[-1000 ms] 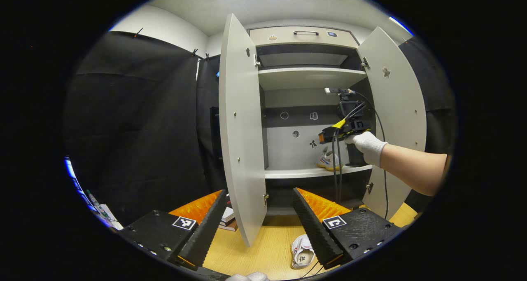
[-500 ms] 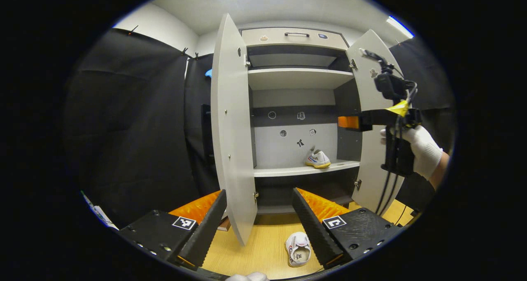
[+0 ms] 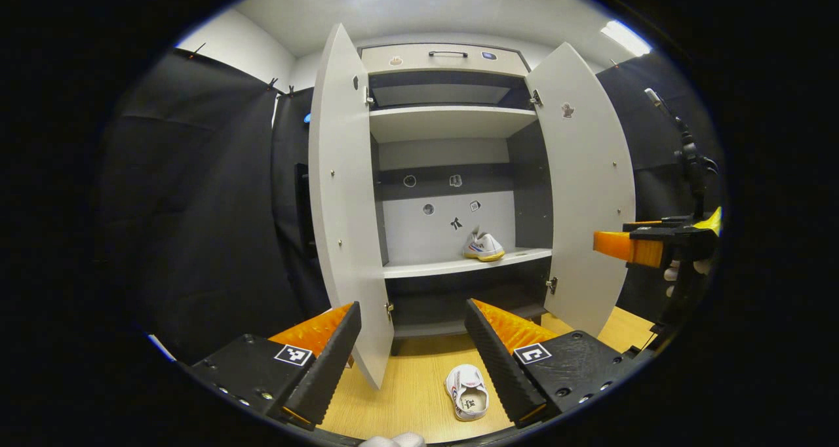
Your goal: Grab one shoe with the right hand and put it into the shoe cabinet, grab the other shoe with the left hand and put it into the shoe cabinet; then close the right door with the right hand and the left door with the left hand.
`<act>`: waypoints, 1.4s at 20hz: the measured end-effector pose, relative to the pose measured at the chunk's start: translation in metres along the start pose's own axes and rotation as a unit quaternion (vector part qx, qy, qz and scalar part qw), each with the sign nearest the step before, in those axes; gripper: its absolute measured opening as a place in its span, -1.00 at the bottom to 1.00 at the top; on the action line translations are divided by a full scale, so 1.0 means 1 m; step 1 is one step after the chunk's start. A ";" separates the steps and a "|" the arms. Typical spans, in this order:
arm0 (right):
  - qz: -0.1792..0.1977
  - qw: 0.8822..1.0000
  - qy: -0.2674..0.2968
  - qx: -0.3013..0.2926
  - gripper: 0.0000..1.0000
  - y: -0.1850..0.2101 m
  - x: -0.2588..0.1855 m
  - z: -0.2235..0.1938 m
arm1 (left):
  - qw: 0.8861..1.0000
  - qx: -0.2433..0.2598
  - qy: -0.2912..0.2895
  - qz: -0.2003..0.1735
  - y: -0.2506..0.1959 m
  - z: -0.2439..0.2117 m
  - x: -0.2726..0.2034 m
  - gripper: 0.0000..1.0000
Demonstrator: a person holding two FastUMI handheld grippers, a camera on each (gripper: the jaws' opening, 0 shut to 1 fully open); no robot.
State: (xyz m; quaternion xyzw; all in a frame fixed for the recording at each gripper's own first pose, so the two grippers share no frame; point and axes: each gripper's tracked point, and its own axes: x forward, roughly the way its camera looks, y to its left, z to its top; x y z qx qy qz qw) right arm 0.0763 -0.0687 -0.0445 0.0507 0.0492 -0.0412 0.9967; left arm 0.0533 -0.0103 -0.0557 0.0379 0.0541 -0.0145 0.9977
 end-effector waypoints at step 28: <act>-0.066 0.994 0.079 -0.026 1.00 -0.059 -0.055 -0.029 | 0.954 0.042 0.279 -0.099 -0.074 -0.356 0.121 0.94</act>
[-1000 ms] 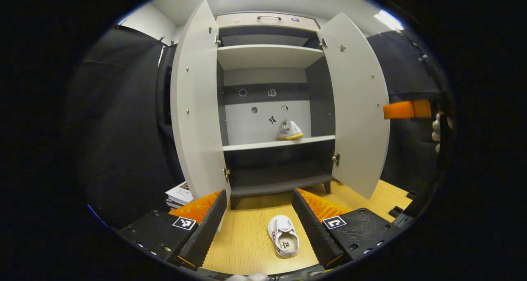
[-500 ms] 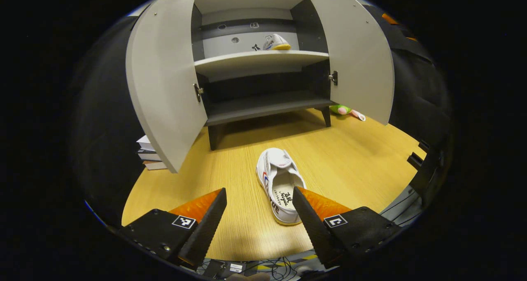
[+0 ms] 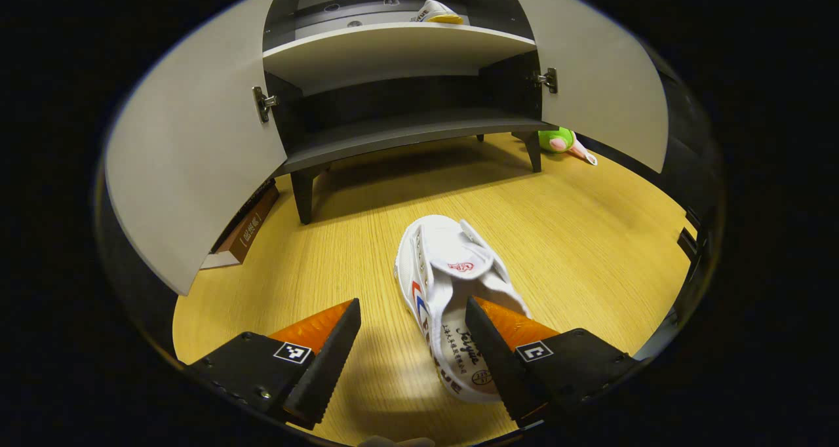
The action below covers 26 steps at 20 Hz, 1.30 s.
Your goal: Grab one shoe with the right hand and put it into the shoe cabinet, grab the other shoe with the left hand and put it into the shoe cabinet; then close the right door with the right hand and the left door with the left hand.
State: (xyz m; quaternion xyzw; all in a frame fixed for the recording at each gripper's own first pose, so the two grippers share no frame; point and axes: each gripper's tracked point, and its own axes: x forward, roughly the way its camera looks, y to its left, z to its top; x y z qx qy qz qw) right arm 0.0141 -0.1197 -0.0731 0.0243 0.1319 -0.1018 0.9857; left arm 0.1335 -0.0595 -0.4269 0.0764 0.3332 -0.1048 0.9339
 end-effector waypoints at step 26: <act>0.097 0.994 -0.053 -0.015 1.00 0.047 0.037 0.054 | 0.998 -0.004 -0.047 0.034 0.006 0.145 -0.036 -0.74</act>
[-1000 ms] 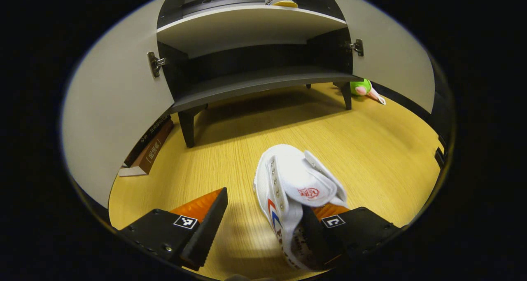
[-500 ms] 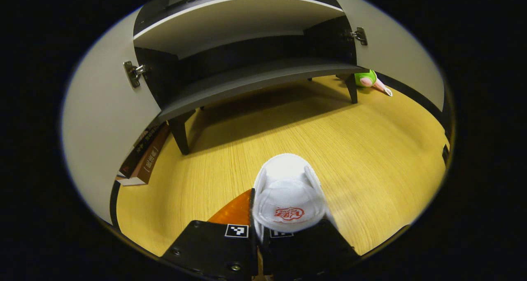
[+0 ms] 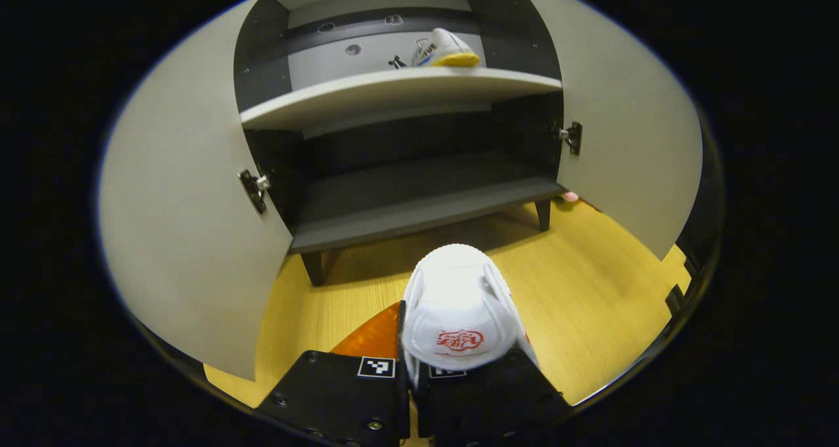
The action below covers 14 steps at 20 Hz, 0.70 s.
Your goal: Grab one shoe with the right hand and put it into the shoe cabinet, grab the other shoe with the left hand and put it into the shoe cabinet; then close the right door with the right hand and the left door with the left hand.
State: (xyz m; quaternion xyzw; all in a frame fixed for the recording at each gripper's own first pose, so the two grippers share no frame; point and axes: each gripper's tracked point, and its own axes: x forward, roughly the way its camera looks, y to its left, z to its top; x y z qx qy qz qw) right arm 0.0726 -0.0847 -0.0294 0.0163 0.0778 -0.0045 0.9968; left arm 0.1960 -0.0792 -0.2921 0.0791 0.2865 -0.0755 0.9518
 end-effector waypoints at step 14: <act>0.109 0.993 -0.040 -0.021 1.00 0.039 0.021 0.033 | 0.986 -0.032 -0.130 0.098 0.072 0.229 -0.025 -0.74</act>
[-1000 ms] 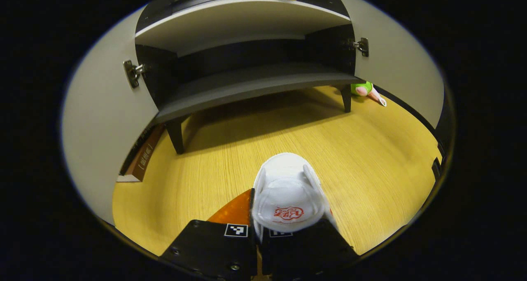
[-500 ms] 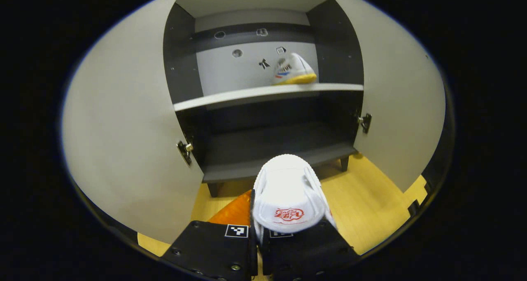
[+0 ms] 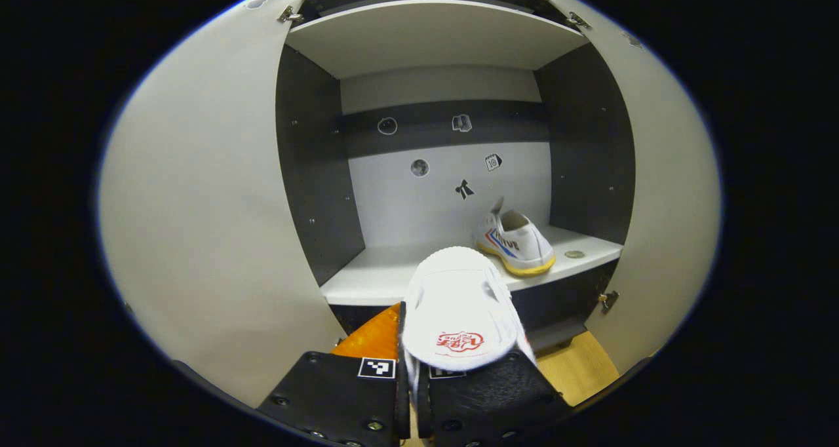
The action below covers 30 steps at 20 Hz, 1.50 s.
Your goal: Grab one shoe with the right hand and put it into the shoe cabinet, grab the other shoe with the left hand and put it into the shoe cabinet; then close the right door with the right hand and the left door with the left hand.
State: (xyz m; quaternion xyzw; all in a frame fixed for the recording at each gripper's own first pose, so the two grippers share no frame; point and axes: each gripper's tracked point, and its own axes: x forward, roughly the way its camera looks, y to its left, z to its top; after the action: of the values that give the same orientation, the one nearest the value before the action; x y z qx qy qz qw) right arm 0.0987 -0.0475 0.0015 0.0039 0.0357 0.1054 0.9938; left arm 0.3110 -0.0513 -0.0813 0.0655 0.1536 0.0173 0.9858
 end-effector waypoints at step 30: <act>0.039 0.999 0.034 -0.009 1.00 -0.015 0.018 -0.027 | 0.998 -0.017 0.066 0.017 -0.002 0.022 0.171 0.93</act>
State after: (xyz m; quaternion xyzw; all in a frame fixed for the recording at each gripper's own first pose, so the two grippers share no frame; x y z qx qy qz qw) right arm 0.1176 -0.0586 -0.0269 -0.0074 0.0687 0.1448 0.9870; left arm 0.4807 -0.0466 -0.1121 0.0502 0.2174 0.0406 0.9740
